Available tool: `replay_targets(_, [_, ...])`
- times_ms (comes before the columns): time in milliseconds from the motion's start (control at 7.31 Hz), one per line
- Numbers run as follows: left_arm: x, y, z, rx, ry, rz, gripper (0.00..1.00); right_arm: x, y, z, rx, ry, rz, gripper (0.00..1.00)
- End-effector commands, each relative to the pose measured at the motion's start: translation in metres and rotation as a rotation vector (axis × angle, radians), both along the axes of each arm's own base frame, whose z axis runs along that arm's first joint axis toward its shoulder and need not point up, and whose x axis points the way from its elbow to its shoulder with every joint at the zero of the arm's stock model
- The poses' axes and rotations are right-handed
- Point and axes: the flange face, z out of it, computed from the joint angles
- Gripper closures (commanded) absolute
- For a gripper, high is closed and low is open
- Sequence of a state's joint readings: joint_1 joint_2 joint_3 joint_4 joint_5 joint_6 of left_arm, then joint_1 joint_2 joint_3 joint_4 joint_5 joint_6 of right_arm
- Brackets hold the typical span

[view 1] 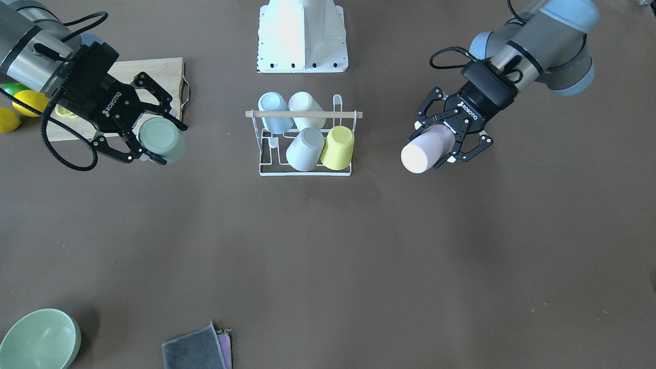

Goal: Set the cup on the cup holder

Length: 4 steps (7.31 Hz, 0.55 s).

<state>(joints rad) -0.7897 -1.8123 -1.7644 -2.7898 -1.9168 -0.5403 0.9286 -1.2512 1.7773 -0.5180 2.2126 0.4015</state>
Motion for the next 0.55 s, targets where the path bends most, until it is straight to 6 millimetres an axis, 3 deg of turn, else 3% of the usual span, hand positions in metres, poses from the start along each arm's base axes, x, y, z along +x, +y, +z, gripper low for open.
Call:
replay_targets(0, [-0.006, 0.031, -0.003, 0.103, 0.163, 0.027, 1.00, -0.063, 0.041, -0.019, -0.057, -0.213, 0.098, 1.00])
replay_targets(274, [0.023, 0.071, -0.016, 0.151, 0.265, 0.055, 1.00, -0.115, 0.067, -0.048, -0.063, -0.276, 0.162, 1.00])
replay_targets(410, [0.056, 0.095, -0.023, 0.137, 0.298, 0.050, 1.00, -0.132, 0.076, -0.051, -0.069, -0.279, 0.170, 1.00])
